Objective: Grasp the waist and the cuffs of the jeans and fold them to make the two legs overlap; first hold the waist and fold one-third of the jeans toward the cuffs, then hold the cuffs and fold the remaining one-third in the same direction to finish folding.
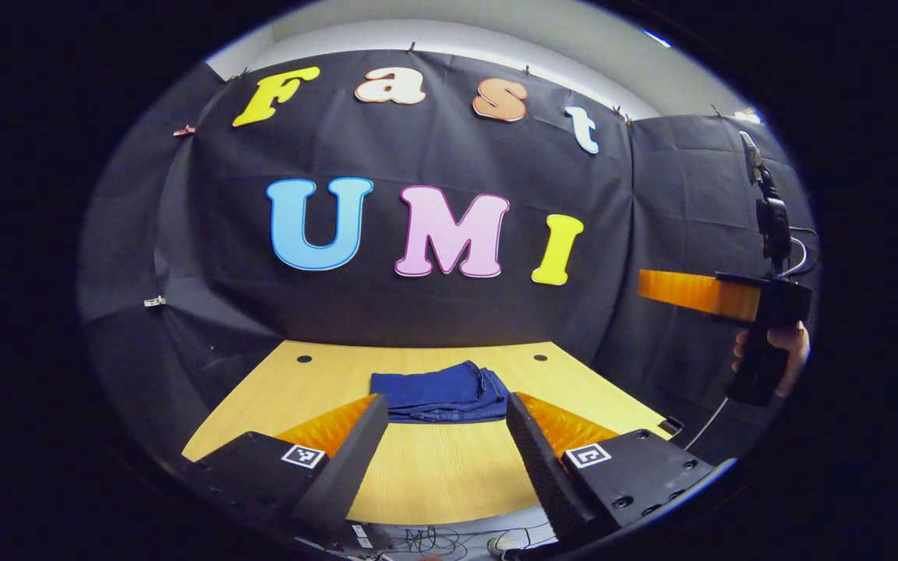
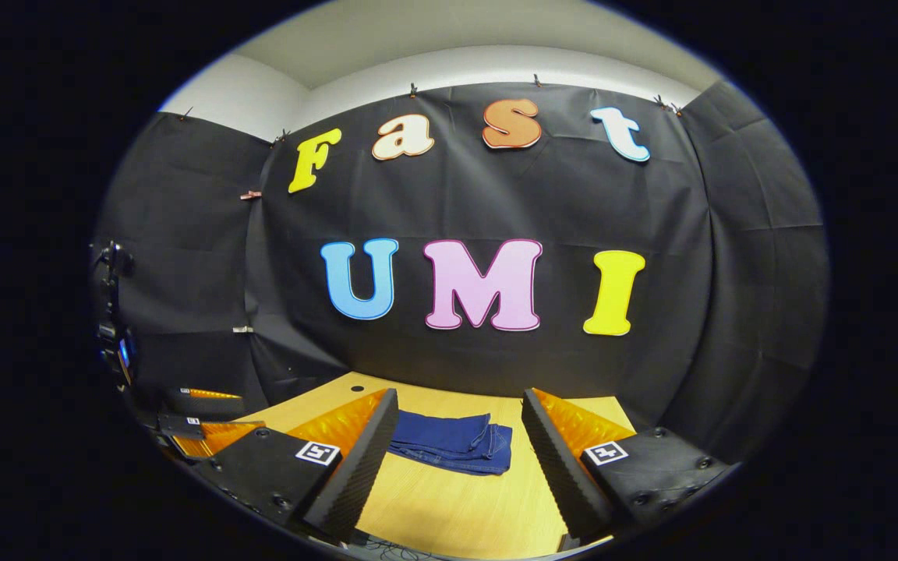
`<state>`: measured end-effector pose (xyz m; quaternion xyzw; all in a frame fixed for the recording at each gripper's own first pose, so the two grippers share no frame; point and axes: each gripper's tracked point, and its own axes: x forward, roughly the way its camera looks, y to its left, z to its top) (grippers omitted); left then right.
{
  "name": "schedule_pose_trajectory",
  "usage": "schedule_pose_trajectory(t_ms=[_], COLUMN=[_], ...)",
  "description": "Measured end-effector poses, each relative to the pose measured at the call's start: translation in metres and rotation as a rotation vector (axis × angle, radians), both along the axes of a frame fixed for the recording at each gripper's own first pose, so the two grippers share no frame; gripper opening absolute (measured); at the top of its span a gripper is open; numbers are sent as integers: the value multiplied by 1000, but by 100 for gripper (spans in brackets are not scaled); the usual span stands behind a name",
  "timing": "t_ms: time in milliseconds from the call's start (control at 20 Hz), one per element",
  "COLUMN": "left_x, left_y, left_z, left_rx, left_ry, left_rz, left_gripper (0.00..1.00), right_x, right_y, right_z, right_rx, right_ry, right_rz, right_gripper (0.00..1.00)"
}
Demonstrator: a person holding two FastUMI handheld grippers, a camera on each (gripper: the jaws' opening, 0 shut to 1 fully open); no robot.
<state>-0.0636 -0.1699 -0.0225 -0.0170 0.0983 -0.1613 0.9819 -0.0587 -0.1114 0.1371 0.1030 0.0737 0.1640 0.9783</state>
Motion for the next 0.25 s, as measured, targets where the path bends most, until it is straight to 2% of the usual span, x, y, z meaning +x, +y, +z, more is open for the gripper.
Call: schedule_pose_trajectory(t_ms=[200, 250], left_x=[14, 17], left_y=[14, 13], left_z=[17, 20], left_rx=[30, 31], left_ry=[-58, -67], left_rz=[33, 38], left_gripper=[96, 96], right_x=[-4, -5], right_y=[-4, -6], right_z=[10, 6], right_rx=[-15, -23], right_ry=[-18, -11], right_rz=[-19, -18], right_gripper=[98, 86])
